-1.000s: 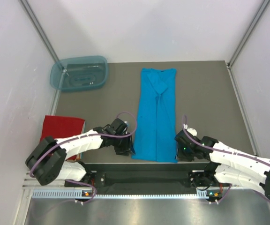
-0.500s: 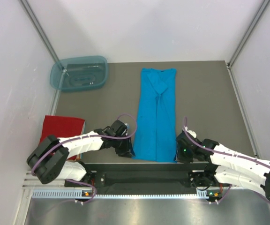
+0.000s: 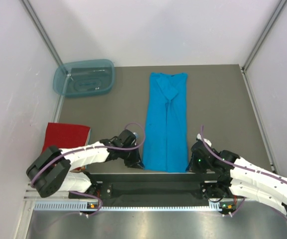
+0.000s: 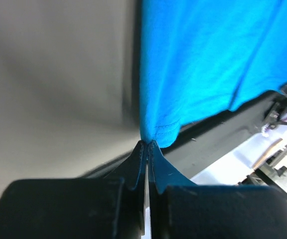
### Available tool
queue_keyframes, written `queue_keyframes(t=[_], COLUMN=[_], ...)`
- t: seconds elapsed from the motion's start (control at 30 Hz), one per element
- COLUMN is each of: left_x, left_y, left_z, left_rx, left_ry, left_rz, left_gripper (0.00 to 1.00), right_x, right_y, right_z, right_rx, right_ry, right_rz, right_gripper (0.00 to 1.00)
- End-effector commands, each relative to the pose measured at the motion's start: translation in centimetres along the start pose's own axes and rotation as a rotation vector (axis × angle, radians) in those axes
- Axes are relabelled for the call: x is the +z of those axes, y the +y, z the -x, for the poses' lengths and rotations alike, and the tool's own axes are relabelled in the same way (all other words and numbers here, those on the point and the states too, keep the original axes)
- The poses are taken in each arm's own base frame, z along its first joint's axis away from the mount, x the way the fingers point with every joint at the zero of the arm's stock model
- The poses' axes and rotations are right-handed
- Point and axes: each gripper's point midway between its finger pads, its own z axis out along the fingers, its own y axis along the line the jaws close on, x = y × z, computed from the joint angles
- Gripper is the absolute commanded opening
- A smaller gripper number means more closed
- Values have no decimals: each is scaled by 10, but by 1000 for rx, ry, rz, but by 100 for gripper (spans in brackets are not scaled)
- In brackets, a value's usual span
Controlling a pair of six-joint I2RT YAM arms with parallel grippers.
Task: Fold and stack the t-shirts
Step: Fold the tshirt
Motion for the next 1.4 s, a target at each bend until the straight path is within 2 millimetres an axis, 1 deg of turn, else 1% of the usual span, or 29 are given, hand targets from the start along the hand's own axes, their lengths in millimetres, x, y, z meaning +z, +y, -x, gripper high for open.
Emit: queue_keyframes(t=[0.0, 0.1, 0.27, 0.4, 0.43, 0.47, 0.53, 0.57, 0.67, 0.73, 0.77, 0.83, 0.87, 0.93, 0.97, 1.0, 1.03, 1.07, 1.1, 1.13, 1.17, 1.2, 1.23, 1.27, 1.3, 1.33, 1.37], left_x=[-6, -9, -7, -6, -6, -8, -9, -11, -11, -10, -11, -9, -10, -12, -13, -13, -12, -12, -13, -11, -11, -12, -11, -12, -16, -17, -18], left_y=[-21, -22, -15, -13, -11, -16, -14, -23, -33, -32, -36, -36, -40, -46, -49, -48, -54, -55, -52, -58, -61, -59, -68, -69, -68, -78, -80], left_z=[-4, -6, -10, -9, -4, 0, 3, 4, 12, 14, 18, 23, 28, 39, 45, 53, 62, 69, 79, 90, 98, 108, 123, 132, 144, 163, 174], left_rx=[-13, -13, -21, -8, -5, 19, 29, 33, 24, 23, 32, 19, 17, 0, -2, -5, -3, -4, -9, -10, -11, -11, -6, 3, -13, -6, -6], left_ry=[-14, -25, -17, -16, -31, -43, -44, -38, -41, -35, -38, -31, -34, -39, -46, -56, -56, -57, -62, -54, -56, -61, -68, -77, -87, -108, -120], left_rz=[-75, -66, -46, -21, -1, 1, 32, 7, -36, -16, -20, -20, -32, -53, -61, -60, -63, -63, -58, -67, -68, -65, -71, -69, -61, -73, -70], left_gripper=[0, 0, 0, 0, 0, 0, 0, 0, 0, 0, 0, 0, 0, 0, 0, 0, 0, 0, 0, 0, 0, 0, 0, 0, 0, 0, 0], right_x=[-8, -9, -14, -17, -18, -18, -18, -19, -18, -18, -17, -16, -16, -15, -19, -16, -17, -18, -19, -20, -20, -20, -18, -15, -13, -11, -8], right_y=[13, 14, 15, 18, 20, 21, 22, 25, 30, 33, 36, 39, 43, 44, 51, 50, 48, 51, 51, 50, 56, 56, 52, 57, 55, 56, 62], right_z=[5, 3, 5, 9, 11, 13, 15, 18, 23, 28, 31, 37, 41, 50, 58, 62, 73, 83, 91, 102, 114, 122, 134, 146, 158, 165, 180], right_rx=[12, 17, 18, 10, 4, 1, -10, -12, -30, -40, -44, -58, -61, -74, -76, -80, -82, -84, -85, -91, -96, -98, -110, -117, -131, -139, -146], right_ry=[-3, 0, -17, -25, -31, -36, -42, -48, -51, -60, -61, -66, -65, -72, -85, -79, -91, -98, -111, -116, -121, -128, -139, -136, -145, -148, -155], right_rz=[43, 56, 63, 63, 67, 61, 57, 62, 55, 56, 53, 52, 52, 47, 60, 45, 40, 36, 29, 31, 35, 31, 18, 22, 13, 11, 4], right_gripper=[0, 0, 0, 0, 0, 0, 0, 0, 0, 0, 0, 0, 0, 0, 0, 0, 0, 0, 0, 0, 0, 0, 0, 0, 0, 0, 0])
